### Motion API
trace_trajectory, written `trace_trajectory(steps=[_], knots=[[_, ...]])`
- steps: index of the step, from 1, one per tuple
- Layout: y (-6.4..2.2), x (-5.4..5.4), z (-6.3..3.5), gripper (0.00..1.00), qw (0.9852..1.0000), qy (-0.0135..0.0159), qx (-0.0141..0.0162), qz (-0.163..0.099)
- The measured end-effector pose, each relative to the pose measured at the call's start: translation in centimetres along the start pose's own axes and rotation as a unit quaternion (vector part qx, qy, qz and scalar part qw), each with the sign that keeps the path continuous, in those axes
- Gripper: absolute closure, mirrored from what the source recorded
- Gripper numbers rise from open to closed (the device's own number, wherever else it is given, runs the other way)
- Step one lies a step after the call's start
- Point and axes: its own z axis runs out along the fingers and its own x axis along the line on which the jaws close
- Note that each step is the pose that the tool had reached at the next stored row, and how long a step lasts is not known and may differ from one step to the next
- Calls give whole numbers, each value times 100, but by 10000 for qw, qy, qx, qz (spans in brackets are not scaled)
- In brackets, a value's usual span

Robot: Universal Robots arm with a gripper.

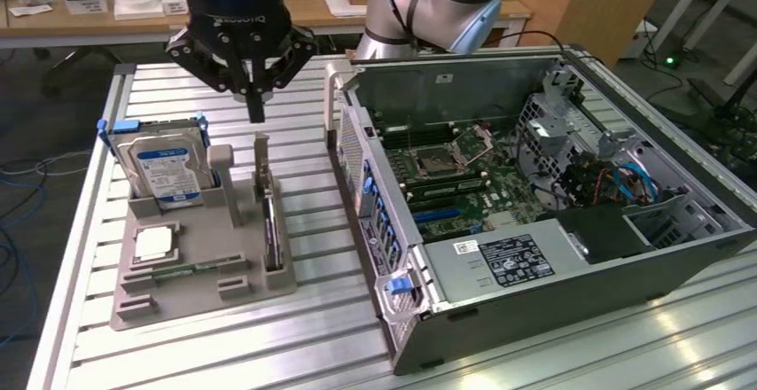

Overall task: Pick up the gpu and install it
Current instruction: 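Reach for the gpu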

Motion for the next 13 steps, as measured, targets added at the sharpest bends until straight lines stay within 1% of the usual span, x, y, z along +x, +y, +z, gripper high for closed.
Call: trace_trajectory(steps=[8, 10, 13], knots=[[-12, 149, -4, 89, 10000, 0, 0, 0], [-13, 168, -5, 89, 10000, 0, 0, 0], [-13, 169, -5, 89, 10000, 0, 0, 0]])
